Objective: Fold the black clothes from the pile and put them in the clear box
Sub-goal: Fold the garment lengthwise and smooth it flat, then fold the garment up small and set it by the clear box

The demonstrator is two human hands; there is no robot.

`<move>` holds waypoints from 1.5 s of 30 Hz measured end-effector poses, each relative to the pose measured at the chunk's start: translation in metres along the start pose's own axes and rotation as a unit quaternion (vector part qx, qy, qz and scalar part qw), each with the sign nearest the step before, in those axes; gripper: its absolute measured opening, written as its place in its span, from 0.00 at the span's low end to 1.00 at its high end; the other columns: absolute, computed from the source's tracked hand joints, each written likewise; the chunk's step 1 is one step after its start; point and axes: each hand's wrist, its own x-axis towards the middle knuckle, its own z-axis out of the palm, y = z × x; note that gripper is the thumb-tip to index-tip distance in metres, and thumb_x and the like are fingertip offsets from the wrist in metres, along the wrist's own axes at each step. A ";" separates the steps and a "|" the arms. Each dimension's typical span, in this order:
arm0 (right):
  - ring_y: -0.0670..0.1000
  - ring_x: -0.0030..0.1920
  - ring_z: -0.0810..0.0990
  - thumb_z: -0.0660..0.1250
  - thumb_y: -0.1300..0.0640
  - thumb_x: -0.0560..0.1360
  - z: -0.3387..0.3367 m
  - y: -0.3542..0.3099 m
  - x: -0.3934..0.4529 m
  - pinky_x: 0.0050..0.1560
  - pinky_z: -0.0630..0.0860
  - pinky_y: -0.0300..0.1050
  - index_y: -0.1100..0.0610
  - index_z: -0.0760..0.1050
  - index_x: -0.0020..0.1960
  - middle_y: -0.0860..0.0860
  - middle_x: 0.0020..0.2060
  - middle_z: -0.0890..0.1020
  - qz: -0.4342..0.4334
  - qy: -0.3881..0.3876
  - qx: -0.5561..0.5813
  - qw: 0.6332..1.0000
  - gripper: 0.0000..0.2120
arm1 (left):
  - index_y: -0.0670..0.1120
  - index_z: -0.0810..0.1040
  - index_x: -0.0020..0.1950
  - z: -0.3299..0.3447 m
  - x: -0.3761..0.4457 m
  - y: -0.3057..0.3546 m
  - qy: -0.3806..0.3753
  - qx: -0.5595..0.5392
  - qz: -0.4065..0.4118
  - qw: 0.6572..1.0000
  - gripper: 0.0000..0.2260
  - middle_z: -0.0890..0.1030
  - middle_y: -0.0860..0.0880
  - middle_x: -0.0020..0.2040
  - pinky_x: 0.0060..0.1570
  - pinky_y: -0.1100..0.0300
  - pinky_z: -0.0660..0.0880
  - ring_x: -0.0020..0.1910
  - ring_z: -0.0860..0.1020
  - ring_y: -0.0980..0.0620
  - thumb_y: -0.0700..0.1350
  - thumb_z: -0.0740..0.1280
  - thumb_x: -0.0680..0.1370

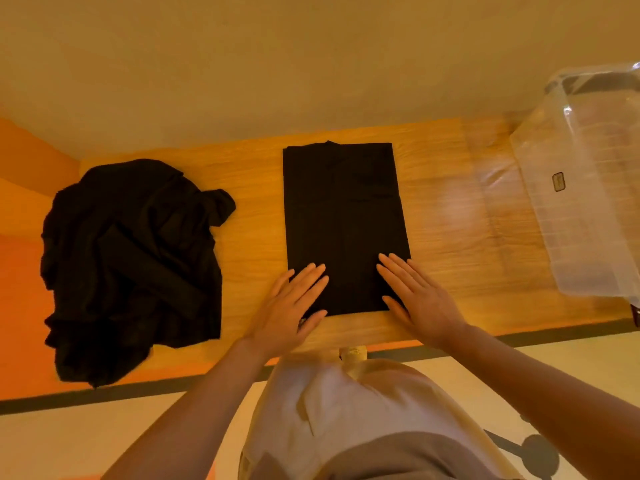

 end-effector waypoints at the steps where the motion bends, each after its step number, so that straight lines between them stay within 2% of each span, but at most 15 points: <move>1: 0.48 0.77 0.53 0.49 0.45 0.82 0.002 -0.001 -0.009 0.75 0.52 0.47 0.56 0.59 0.76 0.51 0.76 0.60 0.008 0.004 0.000 1.000 0.26 | 0.46 0.63 0.76 0.002 -0.007 0.005 0.009 -0.006 -0.015 1.000 0.25 0.59 0.49 0.77 0.74 0.48 0.55 0.77 0.53 0.53 0.56 0.57 0.81; 7: 0.50 0.77 0.51 0.48 0.40 0.80 0.013 -0.003 -0.044 0.75 0.49 0.47 0.58 0.59 0.76 0.53 0.76 0.59 -0.014 0.011 -0.025 1.000 0.30 | 0.43 0.62 0.76 0.015 -0.030 0.030 0.020 0.017 -0.036 0.999 0.31 0.59 0.47 0.77 0.75 0.50 0.51 0.77 0.53 0.50 0.61 0.57 0.80; 11: 0.51 0.77 0.55 0.53 0.38 0.79 0.019 0.002 -0.065 0.74 0.58 0.50 0.58 0.60 0.75 0.54 0.76 0.60 -0.059 0.020 -0.038 0.997 0.32 | 0.44 0.64 0.75 0.023 -0.051 0.039 0.020 0.065 -0.019 0.997 0.29 0.63 0.45 0.76 0.73 0.50 0.58 0.76 0.58 0.48 0.60 0.57 0.79; 13: 0.52 0.76 0.57 0.61 0.45 0.78 0.023 0.008 -0.075 0.73 0.61 0.51 0.57 0.62 0.75 0.54 0.75 0.62 -0.100 0.035 -0.048 0.993 0.29 | 0.43 0.68 0.72 0.025 -0.060 0.043 0.044 0.084 0.005 0.995 0.23 0.68 0.44 0.73 0.71 0.49 0.61 0.74 0.63 0.47 0.52 0.57 0.80; 16: 0.52 0.73 0.63 0.70 0.59 0.73 0.026 0.015 -0.084 0.74 0.59 0.49 0.58 0.68 0.71 0.55 0.72 0.68 -0.134 0.074 -0.032 0.988 0.27 | 0.42 0.75 0.66 0.025 -0.066 0.049 0.079 0.095 0.026 0.992 0.19 0.74 0.43 0.68 0.71 0.49 0.61 0.69 0.70 0.46 0.45 0.58 0.78; 20: 0.51 0.70 0.69 0.62 0.58 0.76 0.019 0.020 -0.086 0.70 0.66 0.50 0.58 0.76 0.64 0.54 0.67 0.75 -0.146 0.102 0.021 0.984 0.17 | 0.42 0.79 0.61 0.019 -0.068 0.056 0.112 0.043 0.017 0.993 0.16 0.78 0.44 0.63 0.68 0.50 0.68 0.65 0.75 0.48 0.44 0.60 0.77; 22: 0.49 0.67 0.72 0.60 0.56 0.77 0.013 0.021 -0.085 0.68 0.69 0.47 0.58 0.79 0.60 0.53 0.63 0.78 -0.141 0.103 0.085 0.981 0.16 | 0.42 0.81 0.60 0.015 -0.070 0.057 0.126 0.006 0.005 0.992 0.15 0.80 0.46 0.61 0.65 0.53 0.71 0.63 0.77 0.50 0.44 0.61 0.77; 24: 0.48 0.64 0.75 0.65 0.59 0.76 0.006 0.020 -0.085 0.66 0.71 0.43 0.57 0.79 0.59 0.52 0.60 0.80 -0.110 0.098 0.156 0.977 0.13 | 0.44 0.82 0.58 0.010 -0.070 0.060 0.153 -0.047 -0.046 0.986 0.14 0.82 0.47 0.56 0.61 0.54 0.75 0.59 0.79 0.52 0.45 0.63 0.77; 26: 0.47 0.60 0.78 0.70 0.64 0.73 -0.003 0.013 -0.085 0.61 0.74 0.39 0.54 0.79 0.60 0.49 0.58 0.81 -0.027 0.095 0.257 0.961 0.16 | 0.46 0.82 0.56 0.000 -0.066 0.069 0.191 -0.169 -0.176 0.951 0.10 0.83 0.49 0.53 0.55 0.57 0.77 0.55 0.79 0.54 0.45 0.67 0.77; 28: 0.44 0.55 0.80 0.69 0.64 0.74 -0.017 0.004 -0.081 0.57 0.75 0.36 0.51 0.80 0.56 0.47 0.52 0.83 0.080 0.087 0.393 0.912 0.13 | 0.48 0.82 0.54 -0.011 -0.059 0.076 0.209 -0.309 -0.301 0.877 0.08 0.83 0.52 0.50 0.53 0.64 0.76 0.53 0.79 0.58 0.43 0.70 0.76; 29: 0.44 0.53 0.80 0.68 0.63 0.75 -0.024 0.000 -0.077 0.56 0.75 0.36 0.51 0.80 0.54 0.45 0.49 0.84 0.116 0.078 0.450 0.882 0.11 | 0.49 0.82 0.54 -0.014 -0.055 0.076 0.212 -0.350 -0.329 0.851 0.07 0.83 0.53 0.50 0.52 0.67 0.75 0.52 0.79 0.59 0.42 0.70 0.76; 31: 0.43 0.49 0.81 0.67 0.62 0.76 -0.034 -0.003 -0.067 0.52 0.76 0.36 0.50 0.81 0.50 0.46 0.44 0.84 0.148 0.078 0.512 0.843 0.09 | 0.48 0.82 0.54 -0.020 -0.047 0.072 0.219 -0.379 -0.349 0.829 0.08 0.83 0.53 0.48 0.48 0.71 0.75 0.51 0.80 0.58 0.44 0.70 0.76; 37: 0.46 0.48 0.83 0.67 0.59 0.76 -0.049 0.000 -0.024 0.50 0.79 0.39 0.52 0.80 0.50 0.50 0.45 0.84 0.240 0.095 0.541 0.801 0.04 | 0.44 0.82 0.56 -0.033 -0.007 0.047 0.224 -0.371 -0.363 0.825 0.12 0.83 0.49 0.48 0.51 0.60 0.78 0.50 0.80 0.54 0.48 0.69 0.77; 41: 0.45 0.49 0.81 0.68 0.53 0.76 -0.045 0.010 0.006 0.48 0.77 0.38 0.56 0.80 0.55 0.48 0.47 0.83 0.298 0.101 0.472 0.824 0.10 | 0.44 0.82 0.53 -0.033 0.021 0.029 0.224 -0.353 -0.385 0.823 0.10 0.83 0.47 0.44 0.51 0.51 0.79 0.46 0.81 0.52 0.49 0.69 0.77; 45: 0.40 0.45 0.79 0.68 0.52 0.77 -0.044 0.012 0.023 0.40 0.71 0.30 0.55 0.79 0.56 0.44 0.43 0.81 0.323 0.110 0.421 0.840 0.11 | 0.45 0.82 0.52 -0.030 0.038 0.017 0.219 -0.325 -0.396 0.830 0.09 0.83 0.48 0.44 0.50 0.52 0.79 0.45 0.81 0.52 0.49 0.68 0.77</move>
